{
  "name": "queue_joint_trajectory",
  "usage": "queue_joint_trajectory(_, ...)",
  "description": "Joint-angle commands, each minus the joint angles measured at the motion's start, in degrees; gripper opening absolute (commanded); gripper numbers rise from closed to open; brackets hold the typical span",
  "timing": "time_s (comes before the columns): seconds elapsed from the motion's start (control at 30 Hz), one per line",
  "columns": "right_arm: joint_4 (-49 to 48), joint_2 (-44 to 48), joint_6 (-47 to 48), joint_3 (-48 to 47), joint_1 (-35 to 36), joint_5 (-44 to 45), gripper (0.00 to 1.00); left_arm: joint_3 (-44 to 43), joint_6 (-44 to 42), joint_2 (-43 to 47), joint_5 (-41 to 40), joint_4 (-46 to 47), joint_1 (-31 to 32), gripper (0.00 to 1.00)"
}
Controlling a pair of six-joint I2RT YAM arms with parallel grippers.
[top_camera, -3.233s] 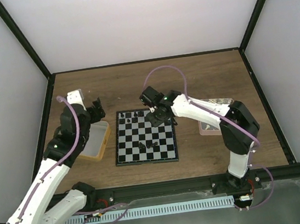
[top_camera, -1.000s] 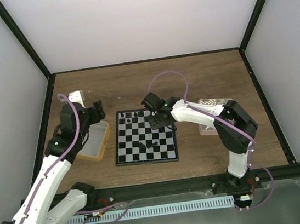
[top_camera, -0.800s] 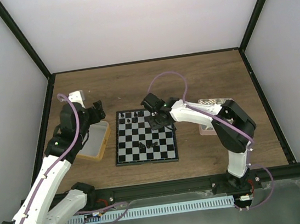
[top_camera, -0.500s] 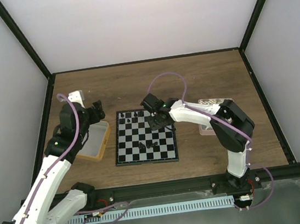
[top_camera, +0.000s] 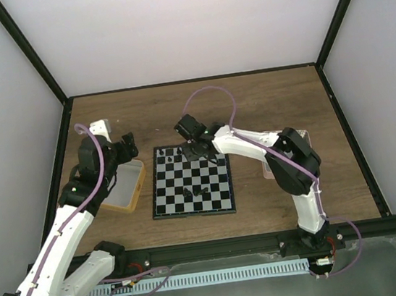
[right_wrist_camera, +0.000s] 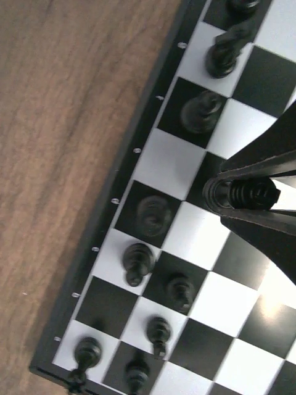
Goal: Set up the chess pieces on the board
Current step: Pick up the chess piece from the chessboard, then place the chess piece on the chessboard.
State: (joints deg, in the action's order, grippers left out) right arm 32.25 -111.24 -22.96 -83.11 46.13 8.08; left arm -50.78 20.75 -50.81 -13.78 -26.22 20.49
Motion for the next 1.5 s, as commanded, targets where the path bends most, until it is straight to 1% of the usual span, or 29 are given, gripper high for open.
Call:
queue_joint_trajectory(0.0, 0.9, -4.2, 0.1, -6.4, -0.4, 4.2, 0.13, 0.3, 0.0, -0.1, 0.7, 1.3, -0.5, 0.88)
queue_joint_trajectory(0.13, 3.1, -6.9, -0.1, -9.5, -0.5, 6.5, 0.13, 0.4, 0.0, 0.0, 0.9, 1.3, -0.5, 0.88)
queue_joint_trajectory(0.33, 3.5, -7.5, -0.2, -9.8, -0.5, 8.0, 0.13, 0.5, -0.1, 0.0, 1.7, 1.5, -0.5, 0.88)
queue_joint_trajectory(0.73, 2.0, -8.9, 0.1, -10.0, -0.5, 6.7, 0.14, 0.5, -0.1, 0.0, 1.6, 1.4, -0.5, 0.88)
queue_joint_trajectory(0.83, 2.2, -9.1, -0.4, -10.1, -0.5, 7.0, 0.18, 0.5, 0.0, 0.0, 1.7, 1.4, -0.6, 0.88)
queue_joint_trajectory(0.87, 2.2, -9.0, -0.6, -10.1, -0.5, 7.1, 0.21, 0.5, 0.0, -0.1, 1.7, 1.5, -0.5, 0.88)
queue_joint_trajectory(0.9, 2.1, -8.7, -1.0, -10.2, -0.5, 7.1, 0.24, 0.6, 0.0, -0.1, 1.7, 1.4, -0.5, 0.88)
queue_joint_trajectory(1.0, 1.3, -7.7, -1.5, -10.5, -0.5, 6.7, 0.29, 0.7, 0.0, -0.2, 1.9, 1.6, -0.6, 0.88)
queue_joint_trajectory(1.13, 2.2, -6.6, -2.5, -12.4, -0.5, 7.5, 0.30, 0.7, 0.0, -0.6, 2.3, 1.6, -0.6, 0.88)
queue_joint_trajectory(1.23, 2.2, -4.2, -3.0, -12.1, -0.5, 6.0, 0.31, 0.8, -0.1, -0.6, 2.6, 1.8, -0.6, 0.88)
queue_joint_trajectory(1.37, 2.3, 0.6, -4.0, -9.8, -0.5, 5.3, 0.35, 0.9, -0.2, -0.8, 5.2, 2.5, -0.7, 0.88)
queue_joint_trajectory(1.47, 1.4, 5.0, -4.7, -5.8, -0.5, 5.4, 0.37, 1.2, -0.6, -1.0, 7.8, 3.2, -0.7, 0.88)
